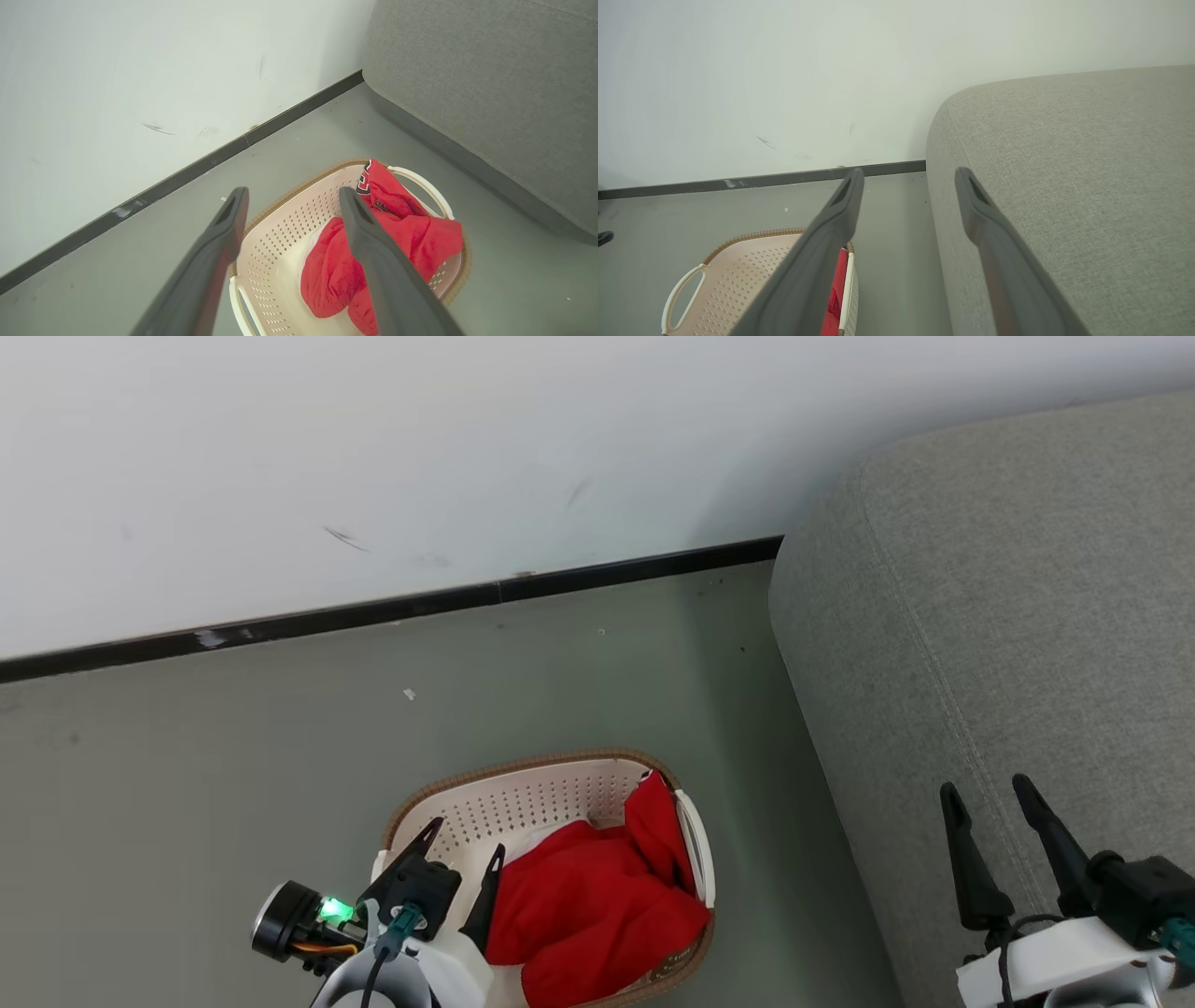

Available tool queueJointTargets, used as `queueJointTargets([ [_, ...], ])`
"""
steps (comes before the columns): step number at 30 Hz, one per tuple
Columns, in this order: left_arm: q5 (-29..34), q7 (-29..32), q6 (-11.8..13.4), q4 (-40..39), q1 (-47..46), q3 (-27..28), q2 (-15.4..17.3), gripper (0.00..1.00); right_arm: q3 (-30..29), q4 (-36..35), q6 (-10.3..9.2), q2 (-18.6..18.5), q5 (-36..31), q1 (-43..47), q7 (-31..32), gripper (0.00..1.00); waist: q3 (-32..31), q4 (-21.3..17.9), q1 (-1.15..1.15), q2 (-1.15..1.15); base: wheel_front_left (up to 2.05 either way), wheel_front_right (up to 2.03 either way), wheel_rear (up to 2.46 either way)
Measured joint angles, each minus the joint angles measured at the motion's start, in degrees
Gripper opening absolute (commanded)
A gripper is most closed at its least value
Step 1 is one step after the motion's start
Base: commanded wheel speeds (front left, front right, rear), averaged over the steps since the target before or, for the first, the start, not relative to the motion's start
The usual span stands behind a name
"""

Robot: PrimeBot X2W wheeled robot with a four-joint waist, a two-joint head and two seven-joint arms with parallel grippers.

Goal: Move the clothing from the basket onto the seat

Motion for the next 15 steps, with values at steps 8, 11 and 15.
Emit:
queueJointTargets([
  [8,2.35,0.43,-1.71,3.34,-3.48,-3.37,-0.18,1.00,0.07,-2.44,0.00,0.00,0.65,-3.77,-0.01,1.00,4.79,-1.72,0.00,0.00,0.00,0.00,0.00],
  [11,3.03,0.43,-2.09,4.24,-5.32,-4.25,-0.25,1.00,0.24,-3.49,0.00,-0.01,1.15,-5.06,-0.01,1.00,6.77,-2.48,0.00,0.00,0.00,0.00,0.00],
  [15,3.53,0.42,-2.60,5.43,-7.70,-5.21,-0.43,1.00,0.46,-4.52,0.00,-0.02,1.30,-7.45,-0.01,1.00,9.48,-3.61,0.00,0.00,0.00,0.00,0.00],
])
